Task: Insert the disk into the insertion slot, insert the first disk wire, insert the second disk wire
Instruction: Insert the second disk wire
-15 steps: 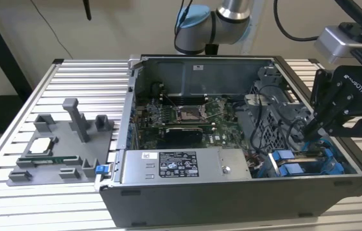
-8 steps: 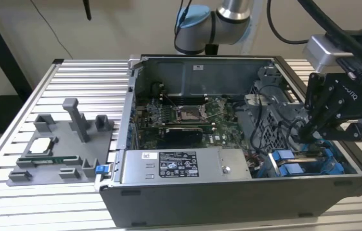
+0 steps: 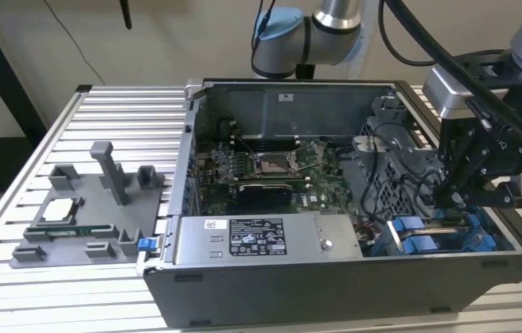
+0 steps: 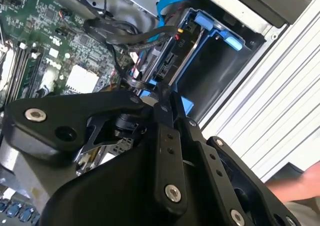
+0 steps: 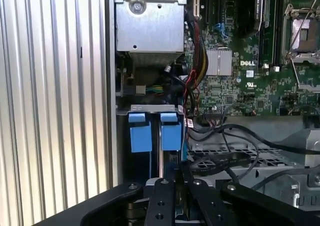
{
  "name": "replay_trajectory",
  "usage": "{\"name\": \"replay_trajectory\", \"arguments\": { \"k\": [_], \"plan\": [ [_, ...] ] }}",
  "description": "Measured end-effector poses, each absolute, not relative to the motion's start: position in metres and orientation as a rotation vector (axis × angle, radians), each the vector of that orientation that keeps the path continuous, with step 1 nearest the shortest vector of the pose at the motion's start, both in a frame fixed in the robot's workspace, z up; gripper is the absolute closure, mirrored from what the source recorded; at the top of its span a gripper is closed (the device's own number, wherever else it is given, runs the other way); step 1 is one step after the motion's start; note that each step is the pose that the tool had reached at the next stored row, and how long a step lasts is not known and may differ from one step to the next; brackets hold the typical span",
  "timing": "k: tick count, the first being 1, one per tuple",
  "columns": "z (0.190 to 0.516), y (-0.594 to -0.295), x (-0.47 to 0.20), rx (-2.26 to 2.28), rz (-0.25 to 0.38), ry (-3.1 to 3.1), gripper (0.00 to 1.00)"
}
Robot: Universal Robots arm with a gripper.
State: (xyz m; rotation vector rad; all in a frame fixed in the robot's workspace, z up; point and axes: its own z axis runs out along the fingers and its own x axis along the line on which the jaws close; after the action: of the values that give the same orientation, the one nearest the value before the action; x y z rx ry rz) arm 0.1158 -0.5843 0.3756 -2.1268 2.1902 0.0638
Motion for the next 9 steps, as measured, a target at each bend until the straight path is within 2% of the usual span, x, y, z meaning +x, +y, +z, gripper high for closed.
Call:
{"name": "replay_trajectory", "arguments": {
  "k": [9],
  "plan": [
    [0.3698, -0.5842, 0.1144, -2.120, 0.062, 2.183, 1.00]
  ]
}}
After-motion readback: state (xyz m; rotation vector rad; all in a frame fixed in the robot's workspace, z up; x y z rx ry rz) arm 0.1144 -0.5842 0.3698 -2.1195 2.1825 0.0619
